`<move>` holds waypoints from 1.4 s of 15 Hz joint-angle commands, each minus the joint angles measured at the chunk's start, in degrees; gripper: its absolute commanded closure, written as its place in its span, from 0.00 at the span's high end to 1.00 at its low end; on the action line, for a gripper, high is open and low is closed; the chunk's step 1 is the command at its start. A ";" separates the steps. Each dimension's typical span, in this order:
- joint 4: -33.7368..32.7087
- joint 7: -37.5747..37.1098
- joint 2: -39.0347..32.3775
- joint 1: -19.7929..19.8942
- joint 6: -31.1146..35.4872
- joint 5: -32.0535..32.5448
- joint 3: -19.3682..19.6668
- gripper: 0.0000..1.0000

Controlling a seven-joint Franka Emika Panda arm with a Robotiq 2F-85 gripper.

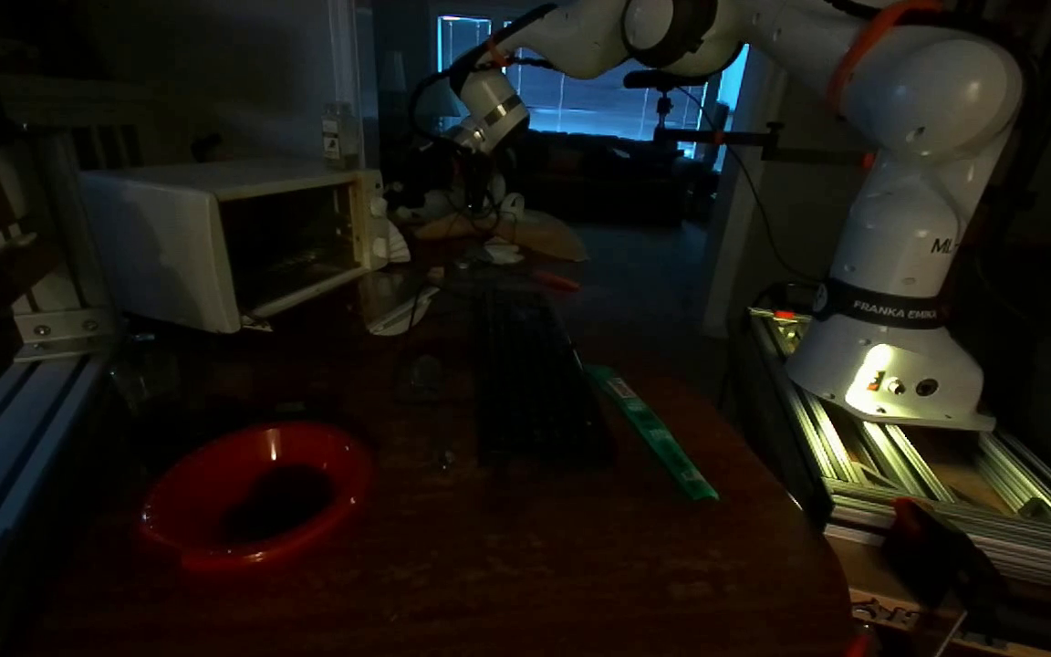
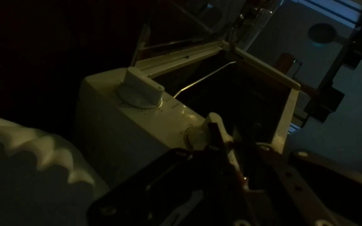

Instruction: Turn the top knob of the microwave to the left

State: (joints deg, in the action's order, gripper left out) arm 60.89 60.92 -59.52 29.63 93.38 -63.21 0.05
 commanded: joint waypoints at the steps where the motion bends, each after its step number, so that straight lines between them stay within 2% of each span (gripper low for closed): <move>1: 11.53 3.77 8.15 -1.95 4.74 -0.62 0.08 0.16; 7: 22.28 7.57 15.45 -4.30 12.24 -0.53 -0.12 0.16; 11: 27.81 9.88 19.60 -6.92 15.73 -1.29 1.30 0.16; 21: 38.32 15.93 27.82 -11.56 25.82 -1.35 2.15 0.16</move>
State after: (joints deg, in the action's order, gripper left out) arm 93.64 74.34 -36.75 19.99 117.31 -63.38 1.95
